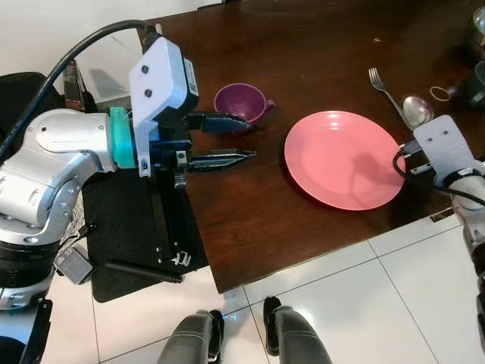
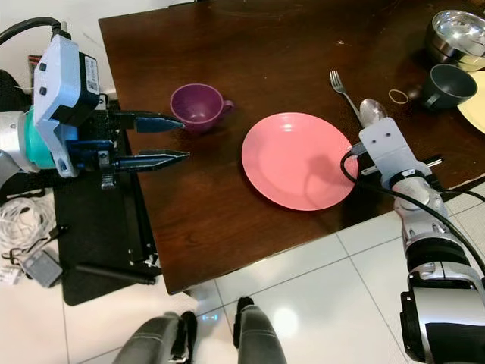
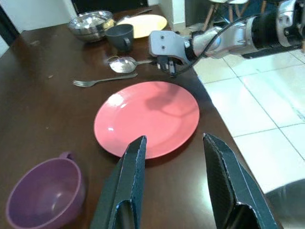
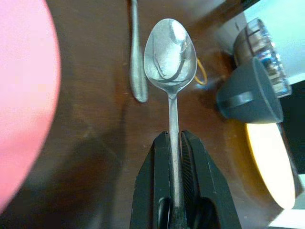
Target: Setting the table
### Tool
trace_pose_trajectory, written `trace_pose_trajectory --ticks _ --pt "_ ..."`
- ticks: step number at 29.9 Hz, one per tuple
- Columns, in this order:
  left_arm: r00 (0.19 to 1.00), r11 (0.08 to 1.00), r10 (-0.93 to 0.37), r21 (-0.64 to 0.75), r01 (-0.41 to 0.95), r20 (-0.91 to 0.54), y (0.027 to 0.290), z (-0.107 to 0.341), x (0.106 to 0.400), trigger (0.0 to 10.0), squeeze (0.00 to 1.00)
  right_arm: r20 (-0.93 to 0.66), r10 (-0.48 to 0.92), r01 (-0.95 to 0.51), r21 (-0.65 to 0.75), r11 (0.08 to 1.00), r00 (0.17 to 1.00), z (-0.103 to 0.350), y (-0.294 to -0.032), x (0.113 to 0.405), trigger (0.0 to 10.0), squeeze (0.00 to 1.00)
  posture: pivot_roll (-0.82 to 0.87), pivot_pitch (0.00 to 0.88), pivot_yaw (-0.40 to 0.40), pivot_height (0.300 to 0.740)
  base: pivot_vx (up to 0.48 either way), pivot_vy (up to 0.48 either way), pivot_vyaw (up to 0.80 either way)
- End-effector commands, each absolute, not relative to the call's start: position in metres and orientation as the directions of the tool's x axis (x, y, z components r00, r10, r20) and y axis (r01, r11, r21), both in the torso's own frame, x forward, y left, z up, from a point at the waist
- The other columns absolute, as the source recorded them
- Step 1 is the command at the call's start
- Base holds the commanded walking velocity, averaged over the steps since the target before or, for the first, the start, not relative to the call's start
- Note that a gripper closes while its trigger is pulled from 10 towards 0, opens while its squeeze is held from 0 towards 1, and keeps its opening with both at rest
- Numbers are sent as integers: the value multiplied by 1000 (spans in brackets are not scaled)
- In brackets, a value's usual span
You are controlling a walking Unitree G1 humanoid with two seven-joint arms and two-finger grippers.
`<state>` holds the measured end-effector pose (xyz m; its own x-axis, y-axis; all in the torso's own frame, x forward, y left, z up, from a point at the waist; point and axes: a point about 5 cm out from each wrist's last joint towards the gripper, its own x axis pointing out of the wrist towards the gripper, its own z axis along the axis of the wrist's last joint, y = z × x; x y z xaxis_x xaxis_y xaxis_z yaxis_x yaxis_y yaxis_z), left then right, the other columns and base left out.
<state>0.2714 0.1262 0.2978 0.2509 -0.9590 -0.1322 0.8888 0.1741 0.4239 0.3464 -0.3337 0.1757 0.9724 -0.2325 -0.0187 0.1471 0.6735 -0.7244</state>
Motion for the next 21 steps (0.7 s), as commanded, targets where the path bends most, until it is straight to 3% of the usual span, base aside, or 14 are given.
trace_pose_trajectory --ticks 1,4,5,9,10,17,18,21 --pt "207 125 -966 415 901 -157 124 297 266 10000 0 -19 -251 155 -740 654 968 175 -340 343 10000 0 64 172 88 740 0 0 0" --pt "199 118 -967 414 903 -158 125 298 265 10000 0 -28 -246 147 -734 663 969 174 -341 343 10000 0 66 172 88 740 0 0 0" --pt "199 118 -967 414 903 -157 125 299 265 10000 0 -32 -244 144 -731 667 969 173 -340 343 10000 498 67 171 87 740 0 0 0" --pt "199 118 -967 414 903 -157 125 299 265 10000 0 -34 -242 142 -730 669 970 173 -340 343 10000 498 67 171 87 740 0 0 0" --pt "199 120 -968 413 903 -155 125 299 265 10000 0 -34 -246 147 -723 675 969 173 -340 343 10000 1000 67 171 87 740 0 0 0" --pt "203 125 -968 412 903 -150 124 299 265 10000 0 -12 -266 179 -709 682 964 175 -343 343 10000 1000 68 168 84 740 0 0 0" --pt "204 128 -968 411 903 -147 124 299 265 10000 0 14 -279 209 -701 681 960 179 -345 343 10000 0 68 168 84 740 0 0 0" --pt "204 130 -969 410 903 -142 123 299 265 10000 0 48 -291 242 -692 680 956 185 -348 343 10000 0 61 164 85 740 0 0 0"
